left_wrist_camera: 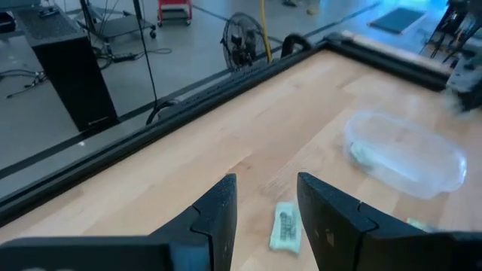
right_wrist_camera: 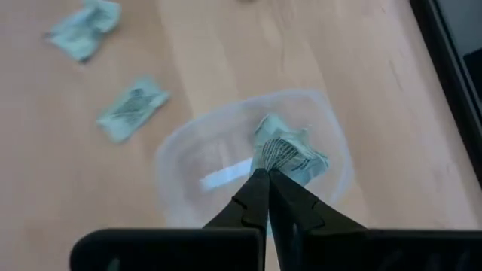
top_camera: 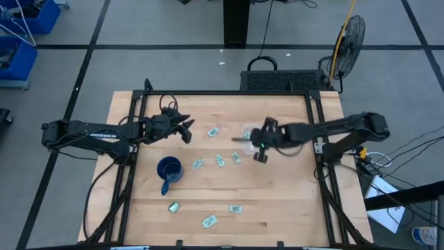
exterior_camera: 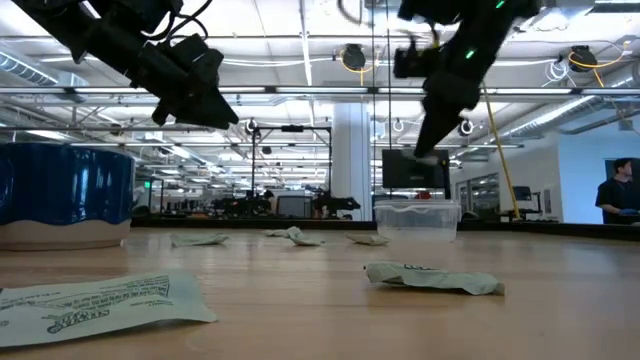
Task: Pick and place Stevia / Truvia into bins
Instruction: Put the light green stevia packet into the transparent container
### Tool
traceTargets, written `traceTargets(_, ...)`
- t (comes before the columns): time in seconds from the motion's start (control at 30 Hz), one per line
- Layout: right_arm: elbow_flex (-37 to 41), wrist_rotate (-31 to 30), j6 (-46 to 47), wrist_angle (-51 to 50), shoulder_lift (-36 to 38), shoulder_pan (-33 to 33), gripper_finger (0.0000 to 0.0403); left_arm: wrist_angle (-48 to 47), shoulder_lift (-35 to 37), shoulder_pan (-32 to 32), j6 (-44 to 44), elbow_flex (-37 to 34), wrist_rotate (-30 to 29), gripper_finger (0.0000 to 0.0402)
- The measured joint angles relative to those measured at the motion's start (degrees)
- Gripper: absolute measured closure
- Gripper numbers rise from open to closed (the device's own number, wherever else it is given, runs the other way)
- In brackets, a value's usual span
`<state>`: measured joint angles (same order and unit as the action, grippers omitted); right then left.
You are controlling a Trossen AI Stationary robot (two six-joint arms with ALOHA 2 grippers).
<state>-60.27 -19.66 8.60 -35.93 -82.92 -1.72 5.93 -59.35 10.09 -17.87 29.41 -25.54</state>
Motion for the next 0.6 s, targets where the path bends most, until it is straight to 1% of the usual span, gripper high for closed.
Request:
traceTargets(0.1, 0.0, 5.1, -5.5, 4.7, -3.9, -5.9, 0.0402, 2.2, 0.0, 0.0, 0.0, 0.0, 0.0, 0.0256)
traceTargets(0.17, 0.0, 7.6, -8.5, 4.7, -5.8, -8.7, 0.0402, 2.2, 0.0, 0.0, 0.0, 0.0, 0.3, 0.0256)
traceTargets(0.2, 0.0, 7.4, -9.9, 4.1, -6.7, -9.5, 0.0400, 2.0, 0.0, 0.0, 0.0, 0.0, 0.4, 0.0256)
traceTargets(0.27, 0.0, 4.9, -13.5, 2.7, -8.0, -11.1, 0.0393, 1.7, 0.0, 0.0, 0.0, 0.0, 0.4, 0.0256)
traceTargets(0.37, 0.1, 3.7, -16.6, 4.8, -9.5, -13.4, 0.0377, 1.6, 0.0, 0.0, 0.9, 0.0, 0.2, 0.0256)
traceTargets(0.5, 0.1, 9.2, -16.8, 8.0, -10.6, -15.6, 0.0348, 1.6, 0.0, 0.0, 2.4, 0.0, 0.0, 0.0256)
traceTargets(0.6, 0.1, 10.2, -16.9, 8.7, -10.8, -16.5, 0.0326, 1.6, 0.0, 0.0, 2.6, 0.0, 0.0, 0.0256)
